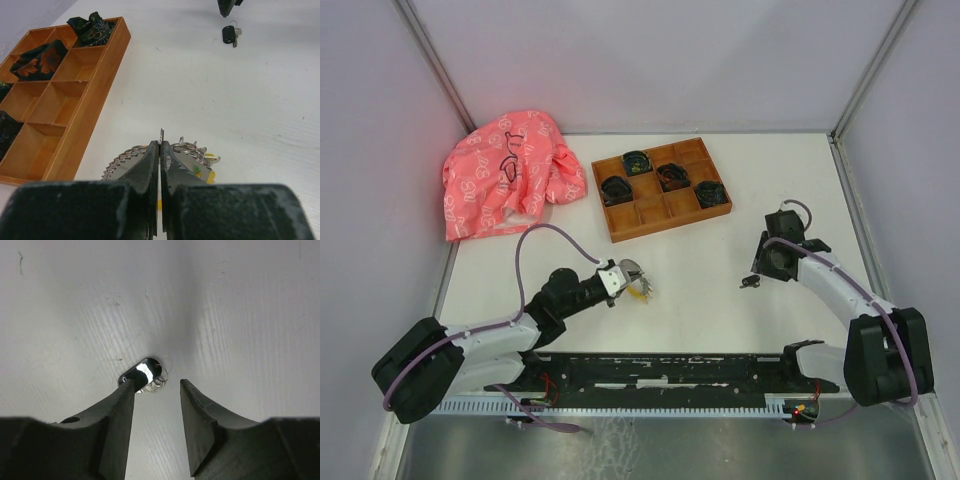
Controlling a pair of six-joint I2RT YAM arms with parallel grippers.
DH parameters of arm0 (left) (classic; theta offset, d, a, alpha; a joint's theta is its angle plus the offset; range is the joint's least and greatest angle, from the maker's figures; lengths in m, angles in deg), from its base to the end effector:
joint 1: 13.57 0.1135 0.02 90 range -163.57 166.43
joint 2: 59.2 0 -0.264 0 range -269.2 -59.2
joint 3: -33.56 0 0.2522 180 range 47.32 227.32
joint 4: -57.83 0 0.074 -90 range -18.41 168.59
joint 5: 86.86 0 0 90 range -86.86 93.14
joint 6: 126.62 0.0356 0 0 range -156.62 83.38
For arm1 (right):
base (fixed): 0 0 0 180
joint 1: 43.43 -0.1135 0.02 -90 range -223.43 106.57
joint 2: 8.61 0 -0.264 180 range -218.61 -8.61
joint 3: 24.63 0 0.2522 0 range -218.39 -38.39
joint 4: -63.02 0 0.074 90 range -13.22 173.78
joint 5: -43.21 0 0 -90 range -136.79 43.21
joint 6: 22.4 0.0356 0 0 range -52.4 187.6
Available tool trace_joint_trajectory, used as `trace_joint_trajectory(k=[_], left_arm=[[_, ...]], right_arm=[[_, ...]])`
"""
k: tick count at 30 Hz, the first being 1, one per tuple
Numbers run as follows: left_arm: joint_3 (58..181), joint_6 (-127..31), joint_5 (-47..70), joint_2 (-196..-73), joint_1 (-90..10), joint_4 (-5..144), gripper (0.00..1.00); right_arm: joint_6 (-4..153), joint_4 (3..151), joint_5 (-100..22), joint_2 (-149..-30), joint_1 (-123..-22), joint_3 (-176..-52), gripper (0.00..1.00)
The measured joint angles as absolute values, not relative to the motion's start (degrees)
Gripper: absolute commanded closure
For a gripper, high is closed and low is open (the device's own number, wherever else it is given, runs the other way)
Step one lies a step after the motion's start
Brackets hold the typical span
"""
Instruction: Put the keys on the keyring
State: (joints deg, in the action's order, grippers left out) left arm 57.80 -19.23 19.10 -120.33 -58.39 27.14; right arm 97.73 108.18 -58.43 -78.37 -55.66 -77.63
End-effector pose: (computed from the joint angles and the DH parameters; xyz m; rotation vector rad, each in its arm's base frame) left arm 0.1363 -0.1492 0.1816 1.0590 1.3422 -0.5919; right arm 0.2179 0.0399 0.1924 0.4724 2.5713 -0.0123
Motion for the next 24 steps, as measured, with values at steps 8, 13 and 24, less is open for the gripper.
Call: trace_joint_trajectory(k=[8,13,24], left_arm=[[57.62,-19.28,18.14,-120.30,-58.39,26.90,0.97],[57.62,-19.34,18.14,-120.35,-58.39,26.90,0.97],[57.64,-19.41,18.14,-122.38,-58.39,27.36,0.97]], right_arm=[[98.50,103.48,-48.83,-82.78,-46.65,-75.03,0.63],[98.61,102.03,-45.49,-84.64,-45.03,-74.55,0.73],[95.85,101.27,-40.64,-84.84,-44.42,-74.14,0.99]])
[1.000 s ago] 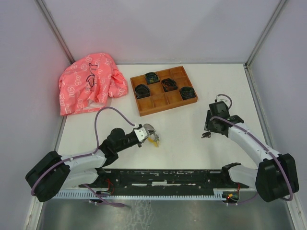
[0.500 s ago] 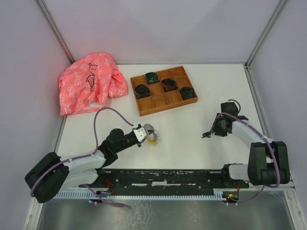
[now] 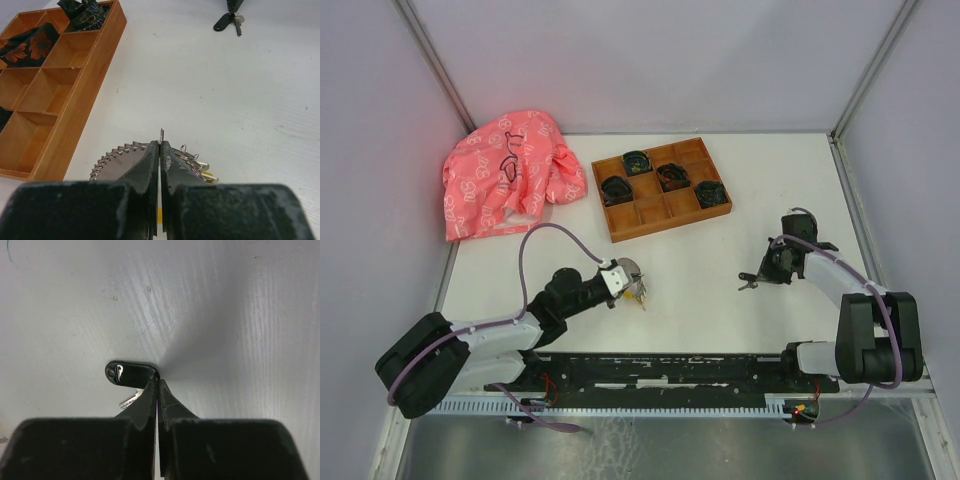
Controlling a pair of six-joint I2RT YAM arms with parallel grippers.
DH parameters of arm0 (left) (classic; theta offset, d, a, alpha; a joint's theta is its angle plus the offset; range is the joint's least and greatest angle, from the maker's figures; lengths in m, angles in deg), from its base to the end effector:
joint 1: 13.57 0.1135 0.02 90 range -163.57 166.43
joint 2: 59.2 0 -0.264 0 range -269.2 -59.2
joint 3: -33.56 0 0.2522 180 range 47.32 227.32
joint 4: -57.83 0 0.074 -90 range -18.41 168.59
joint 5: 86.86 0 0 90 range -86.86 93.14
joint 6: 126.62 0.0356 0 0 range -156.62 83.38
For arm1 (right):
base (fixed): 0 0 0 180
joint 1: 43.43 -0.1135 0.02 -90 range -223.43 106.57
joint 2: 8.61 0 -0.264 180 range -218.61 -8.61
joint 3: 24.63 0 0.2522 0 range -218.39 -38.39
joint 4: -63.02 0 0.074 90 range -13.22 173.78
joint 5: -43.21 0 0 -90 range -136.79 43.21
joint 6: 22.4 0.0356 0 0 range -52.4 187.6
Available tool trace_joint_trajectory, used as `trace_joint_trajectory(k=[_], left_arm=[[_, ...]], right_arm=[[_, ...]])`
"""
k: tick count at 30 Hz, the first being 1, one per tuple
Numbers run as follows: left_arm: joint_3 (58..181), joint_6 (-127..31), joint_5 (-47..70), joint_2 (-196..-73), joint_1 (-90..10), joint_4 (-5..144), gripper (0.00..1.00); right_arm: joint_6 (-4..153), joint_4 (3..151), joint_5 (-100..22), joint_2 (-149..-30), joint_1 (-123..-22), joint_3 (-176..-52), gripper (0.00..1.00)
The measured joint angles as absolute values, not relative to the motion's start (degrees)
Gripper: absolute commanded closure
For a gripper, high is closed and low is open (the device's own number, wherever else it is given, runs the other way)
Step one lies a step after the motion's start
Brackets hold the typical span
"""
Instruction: Put the keys on the keyring
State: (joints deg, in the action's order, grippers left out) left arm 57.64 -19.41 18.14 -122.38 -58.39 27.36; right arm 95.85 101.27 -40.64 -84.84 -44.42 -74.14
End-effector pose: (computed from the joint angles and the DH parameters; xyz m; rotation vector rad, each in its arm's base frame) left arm 0.1380 -0.1502 0.1738 1.0653 1.3898 -0.5794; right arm 0.2286 0.0078 0.1574 0.6118 2.6614 0.2949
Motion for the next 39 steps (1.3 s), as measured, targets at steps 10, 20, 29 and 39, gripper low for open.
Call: trace_joint_trajectory(k=[10,20,29,39], left_arm=[[57.93,-19.48,18.05,-123.06,-58.39,27.80,0.97],[57.89,-20.57,16.17,-121.03,-58.39,27.69,0.97],[55.66,-20.70,15.45,-117.07,-58.39,25.09,0.97],[54.08,-20.68,15.45,-116.44,-58.39,22.90,0.97]], right_arm=[[89.76,106.19,-39.54,-81.58,-53.36,-77.46,0.99],[80.99,105.69,-46.06,-80.29,-75.57,-83.56,0.99],[76.73,104.26,-48.00,-83.74,-85.91,-85.57,0.98],[79.00,94.71,-49.36,-94.52,-89.84,-85.52,0.95]])
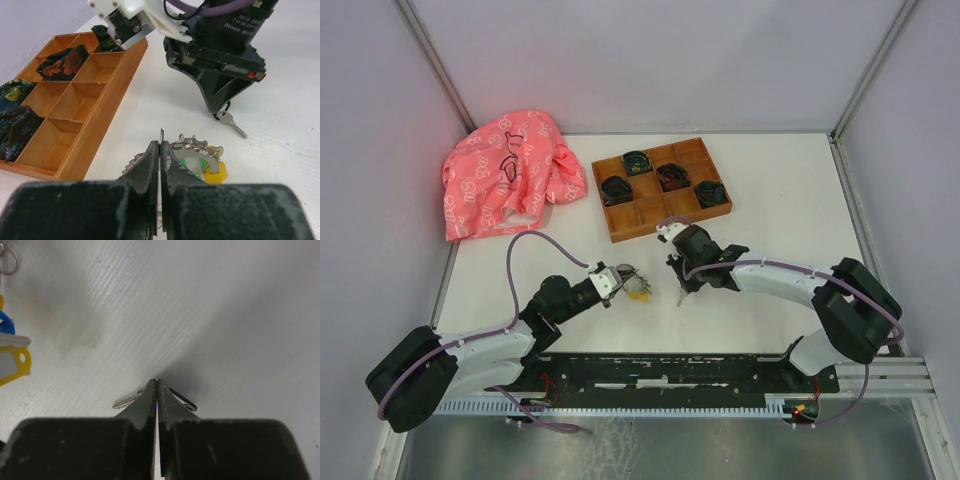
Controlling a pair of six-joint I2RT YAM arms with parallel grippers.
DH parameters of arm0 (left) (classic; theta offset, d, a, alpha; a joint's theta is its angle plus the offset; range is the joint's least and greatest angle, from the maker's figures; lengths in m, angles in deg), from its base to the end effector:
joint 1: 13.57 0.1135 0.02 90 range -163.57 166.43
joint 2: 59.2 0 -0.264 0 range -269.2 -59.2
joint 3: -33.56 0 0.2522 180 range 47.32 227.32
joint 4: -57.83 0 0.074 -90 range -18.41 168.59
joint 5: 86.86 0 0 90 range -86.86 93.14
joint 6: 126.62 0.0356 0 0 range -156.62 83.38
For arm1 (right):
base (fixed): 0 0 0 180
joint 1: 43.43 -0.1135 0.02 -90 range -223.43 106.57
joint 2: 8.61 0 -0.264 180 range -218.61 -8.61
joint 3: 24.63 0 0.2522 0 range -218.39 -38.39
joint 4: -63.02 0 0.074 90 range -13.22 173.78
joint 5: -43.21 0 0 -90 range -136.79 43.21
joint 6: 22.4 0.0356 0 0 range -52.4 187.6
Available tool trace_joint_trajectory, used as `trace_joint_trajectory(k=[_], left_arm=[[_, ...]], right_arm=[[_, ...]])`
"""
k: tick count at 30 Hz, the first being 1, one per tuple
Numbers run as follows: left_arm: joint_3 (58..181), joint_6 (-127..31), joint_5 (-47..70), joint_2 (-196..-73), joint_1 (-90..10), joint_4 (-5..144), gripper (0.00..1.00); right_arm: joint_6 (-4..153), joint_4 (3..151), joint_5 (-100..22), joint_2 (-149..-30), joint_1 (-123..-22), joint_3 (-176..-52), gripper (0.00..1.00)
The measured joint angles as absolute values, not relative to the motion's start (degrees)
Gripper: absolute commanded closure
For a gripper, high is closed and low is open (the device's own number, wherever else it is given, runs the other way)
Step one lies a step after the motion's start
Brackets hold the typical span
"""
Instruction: Put the keys on the keyring
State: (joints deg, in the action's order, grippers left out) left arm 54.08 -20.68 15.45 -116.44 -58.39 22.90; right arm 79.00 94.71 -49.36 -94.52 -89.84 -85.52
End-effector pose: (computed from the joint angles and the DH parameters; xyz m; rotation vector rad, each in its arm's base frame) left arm 0.1280 -0.1379 0.1813 0.9661 1.3130 -0.5612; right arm 0.2010 0.2088 0.1786 -0.7634 2.4783 0.3238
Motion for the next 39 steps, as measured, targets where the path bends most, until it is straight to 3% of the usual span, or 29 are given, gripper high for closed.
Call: trace_joint_trajectory(k=[11,21,30,39], left_arm=[[54.06,-20.66,15.43,-116.96,-58.36,22.24,0.97],[54.08,-20.66,15.30,-116.96,-58.39,22.24,0.97],[54.08,-20.66,14.93,-116.94,-58.36,22.75,0.97],[54.08,-20.66,13.90,-116.92,-58.39,23.56,0.97]], right_arm=[[80.40,87.67,-52.02,-99.72,-89.82,-85.61,0.81],[82.06,97.93,-51.30,-100.44,-89.82,-92.19,0.66],[83.00,111.80,-49.20,-104.14,-88.75,-103.86,0.66],[83.18,115.89,-47.63,-109.67,-87.46,-105.39,0.72]])
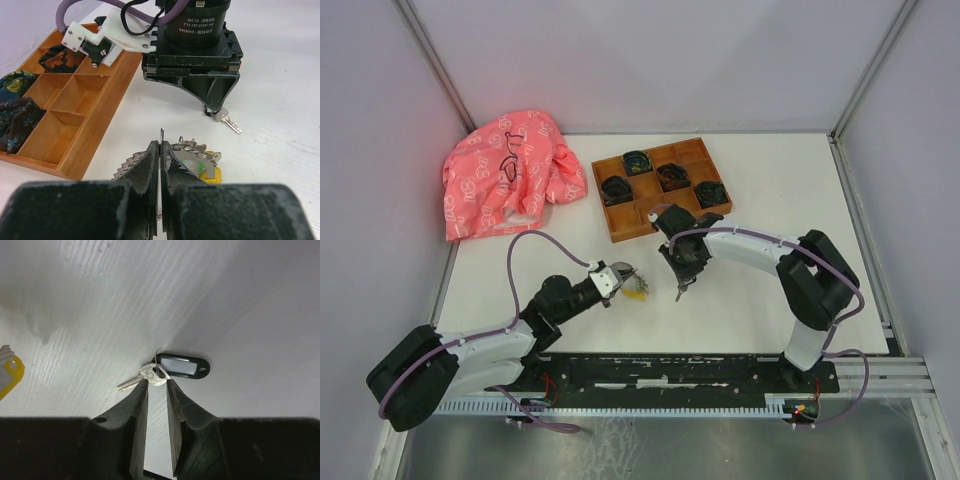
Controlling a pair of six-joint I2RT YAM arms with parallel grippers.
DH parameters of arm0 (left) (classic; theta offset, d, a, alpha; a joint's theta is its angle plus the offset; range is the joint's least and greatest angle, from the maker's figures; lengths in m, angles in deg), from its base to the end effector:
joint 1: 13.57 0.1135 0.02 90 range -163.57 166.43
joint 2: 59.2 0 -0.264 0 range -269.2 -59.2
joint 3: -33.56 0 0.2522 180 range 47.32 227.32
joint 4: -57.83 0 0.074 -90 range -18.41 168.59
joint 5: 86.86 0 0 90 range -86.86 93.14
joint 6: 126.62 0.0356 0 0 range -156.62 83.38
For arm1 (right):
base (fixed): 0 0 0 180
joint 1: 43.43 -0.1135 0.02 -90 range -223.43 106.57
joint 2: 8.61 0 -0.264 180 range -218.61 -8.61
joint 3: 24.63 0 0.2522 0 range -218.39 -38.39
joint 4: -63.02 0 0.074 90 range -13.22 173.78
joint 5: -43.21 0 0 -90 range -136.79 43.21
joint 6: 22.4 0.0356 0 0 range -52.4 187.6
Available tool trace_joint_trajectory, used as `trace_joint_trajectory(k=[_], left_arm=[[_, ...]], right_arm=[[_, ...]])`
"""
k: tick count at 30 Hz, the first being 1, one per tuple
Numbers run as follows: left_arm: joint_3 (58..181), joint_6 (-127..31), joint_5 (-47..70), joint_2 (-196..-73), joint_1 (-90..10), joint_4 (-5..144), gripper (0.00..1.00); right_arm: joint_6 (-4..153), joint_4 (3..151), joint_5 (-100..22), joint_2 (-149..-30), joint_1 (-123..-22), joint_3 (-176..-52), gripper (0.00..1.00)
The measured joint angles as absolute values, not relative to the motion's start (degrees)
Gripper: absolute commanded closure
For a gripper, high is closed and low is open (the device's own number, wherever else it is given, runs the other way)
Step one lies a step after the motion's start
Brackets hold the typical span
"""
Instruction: Put the keys on the keyring
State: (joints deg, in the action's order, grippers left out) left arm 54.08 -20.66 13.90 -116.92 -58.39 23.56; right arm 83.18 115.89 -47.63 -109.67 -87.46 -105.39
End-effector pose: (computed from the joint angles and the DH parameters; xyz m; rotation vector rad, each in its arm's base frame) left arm 0.1292 -0.1377 0.1786 0.9571 1.3417 -0.5384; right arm 0.2440 0.2352 0.1802 -0.7030 2.7859 0.1930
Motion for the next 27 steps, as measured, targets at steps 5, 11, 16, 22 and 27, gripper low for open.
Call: trace_joint_trajectory(k=[5,11,16,22,27], left_arm=[[54.08,-20.66,13.73,-116.98,-58.36,23.60,0.97],[54.13,-20.66,13.68,-117.29,-58.39,24.69,0.97],[54.13,-20.66,13.66,-117.33,-58.39,25.30,0.97],[54.15,-20.66,13.64,-117.62,-58.39,25.41,0.97],[54.21,-20.66,13.64,-117.62,-58.39,25.68,0.97]], right_arm=[[83.22,116.77,-46.95,-111.79,-87.17,-107.42,0.74],[83.22,117.18,-46.78,-113.38,-86.82,-108.69,0.77],[83.20,118.06,-46.78,-113.69,-86.80,-108.69,0.79],[83.20,118.03,-46.78,-113.89,-86.76,-108.69,0.80],[83.20,118.03,-46.78,-114.98,-86.76,-108.69,0.82]])
